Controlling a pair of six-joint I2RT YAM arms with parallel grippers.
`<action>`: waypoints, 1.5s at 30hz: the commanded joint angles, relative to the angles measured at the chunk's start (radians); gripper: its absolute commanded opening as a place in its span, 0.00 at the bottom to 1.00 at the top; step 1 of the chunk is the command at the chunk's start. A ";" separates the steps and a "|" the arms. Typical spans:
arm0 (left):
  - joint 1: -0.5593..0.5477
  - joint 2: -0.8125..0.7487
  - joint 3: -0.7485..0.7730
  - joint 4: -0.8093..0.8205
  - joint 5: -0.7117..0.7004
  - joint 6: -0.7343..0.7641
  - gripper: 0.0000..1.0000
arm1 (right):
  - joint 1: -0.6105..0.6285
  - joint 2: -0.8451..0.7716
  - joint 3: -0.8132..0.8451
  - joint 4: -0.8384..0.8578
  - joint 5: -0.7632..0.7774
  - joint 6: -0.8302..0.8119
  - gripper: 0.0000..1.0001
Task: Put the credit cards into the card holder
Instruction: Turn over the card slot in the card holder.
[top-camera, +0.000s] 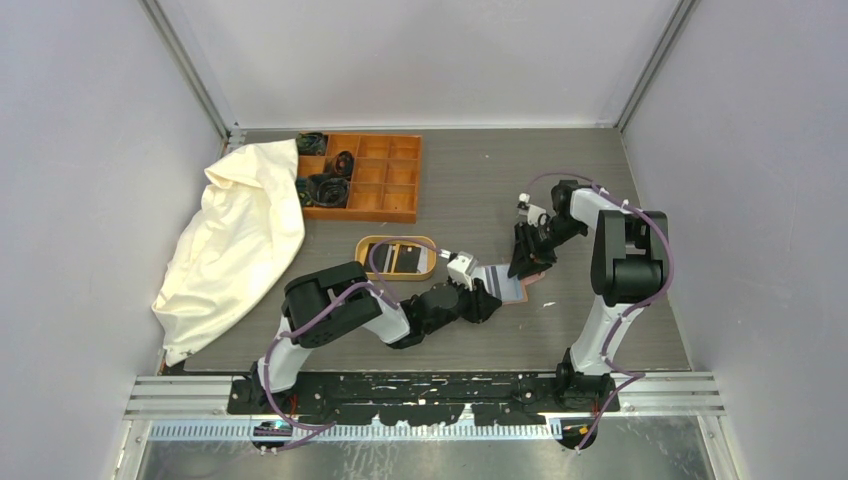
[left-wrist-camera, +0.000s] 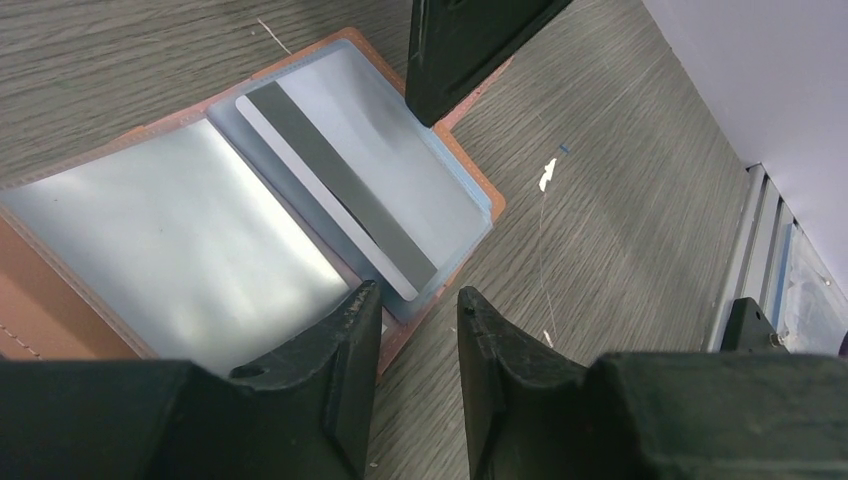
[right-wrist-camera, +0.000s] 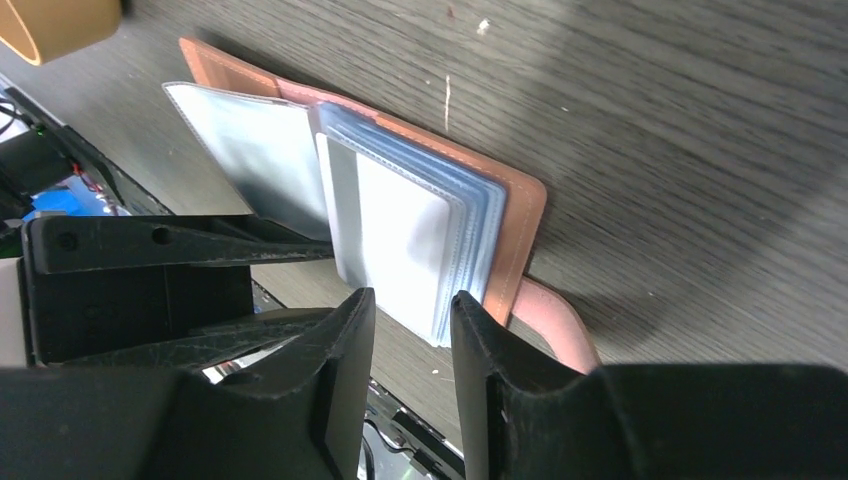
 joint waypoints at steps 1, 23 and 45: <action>0.004 0.031 -0.022 -0.028 0.019 -0.008 0.36 | 0.002 0.004 0.037 -0.024 0.044 -0.016 0.39; 0.018 0.067 -0.017 -0.006 0.087 -0.052 0.38 | 0.018 -0.057 0.038 0.000 0.052 -0.011 0.42; 0.024 0.075 -0.015 0.001 0.096 -0.062 0.38 | 0.032 0.066 0.058 -0.052 0.001 -0.043 0.39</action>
